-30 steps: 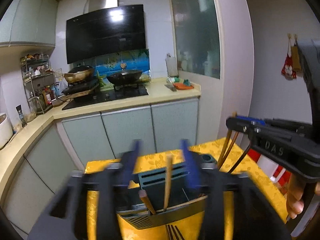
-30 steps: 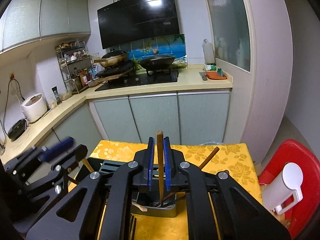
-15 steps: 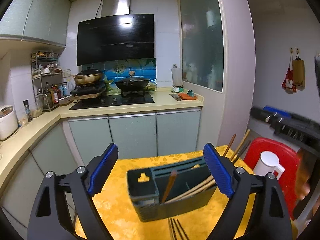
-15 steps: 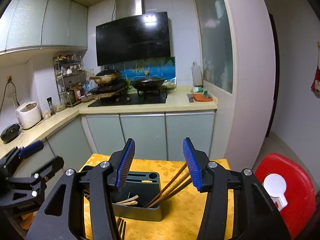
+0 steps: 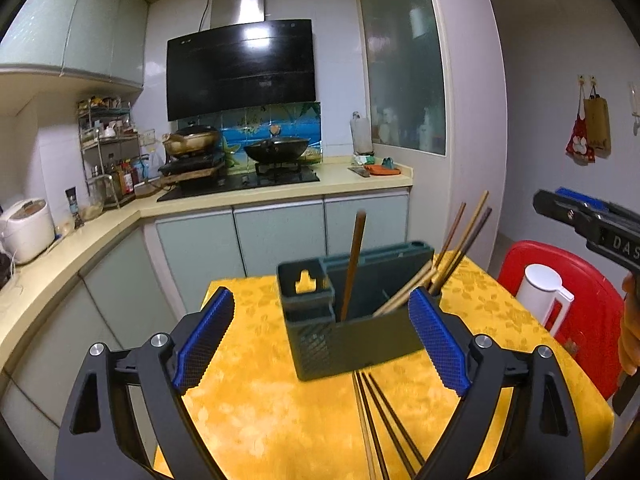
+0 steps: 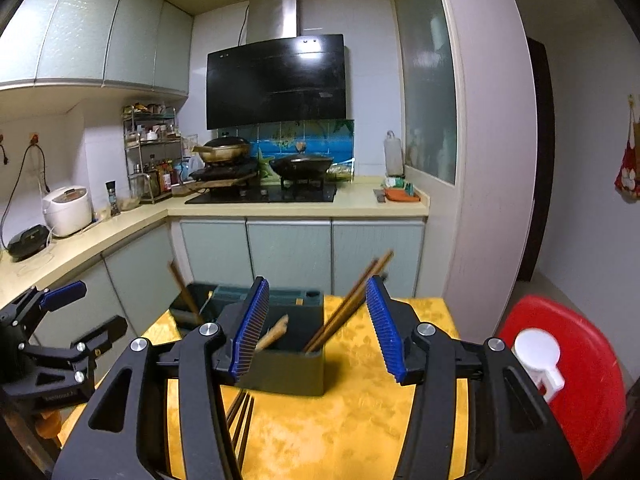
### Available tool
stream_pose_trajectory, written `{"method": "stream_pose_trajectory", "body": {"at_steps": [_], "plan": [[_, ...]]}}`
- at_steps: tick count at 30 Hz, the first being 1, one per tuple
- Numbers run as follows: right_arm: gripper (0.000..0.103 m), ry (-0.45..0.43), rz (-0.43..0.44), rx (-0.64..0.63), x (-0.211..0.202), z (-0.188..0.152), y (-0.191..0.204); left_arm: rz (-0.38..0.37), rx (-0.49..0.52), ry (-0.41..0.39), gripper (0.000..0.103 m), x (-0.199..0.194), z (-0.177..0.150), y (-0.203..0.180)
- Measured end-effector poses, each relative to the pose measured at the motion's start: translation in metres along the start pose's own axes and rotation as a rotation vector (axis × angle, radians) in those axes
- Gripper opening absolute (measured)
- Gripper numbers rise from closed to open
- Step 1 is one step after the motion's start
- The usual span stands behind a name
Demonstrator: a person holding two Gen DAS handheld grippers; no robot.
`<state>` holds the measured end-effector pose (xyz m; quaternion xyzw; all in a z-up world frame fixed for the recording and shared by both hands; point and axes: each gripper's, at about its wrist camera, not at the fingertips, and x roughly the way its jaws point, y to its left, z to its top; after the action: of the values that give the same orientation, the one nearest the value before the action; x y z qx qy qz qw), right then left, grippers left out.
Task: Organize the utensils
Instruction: 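Withdraw both open tools from the holder toward the loose chopsticks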
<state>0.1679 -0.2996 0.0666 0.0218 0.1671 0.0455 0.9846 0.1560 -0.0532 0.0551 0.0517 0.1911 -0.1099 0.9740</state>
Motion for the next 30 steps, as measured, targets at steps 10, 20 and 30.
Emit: {"method": "stream_pose_trajectory", "body": {"at_steps": [10, 20, 30], "plan": [[0.054, 0.089, -0.039, -0.022, -0.021, -0.082, 0.008, 0.069, -0.008, 0.042, 0.086, -0.027, -0.074, 0.005], [0.054, 0.196, -0.011, -0.021, -0.031, -0.149, 0.028, 0.056, -0.018, 0.108, 0.086, -0.044, -0.134, 0.002], [0.054, 0.235, 0.012, -0.036, -0.033, -0.174, 0.041, 0.038, 0.010, 0.141, 0.086, -0.052, -0.164, -0.010]]}}
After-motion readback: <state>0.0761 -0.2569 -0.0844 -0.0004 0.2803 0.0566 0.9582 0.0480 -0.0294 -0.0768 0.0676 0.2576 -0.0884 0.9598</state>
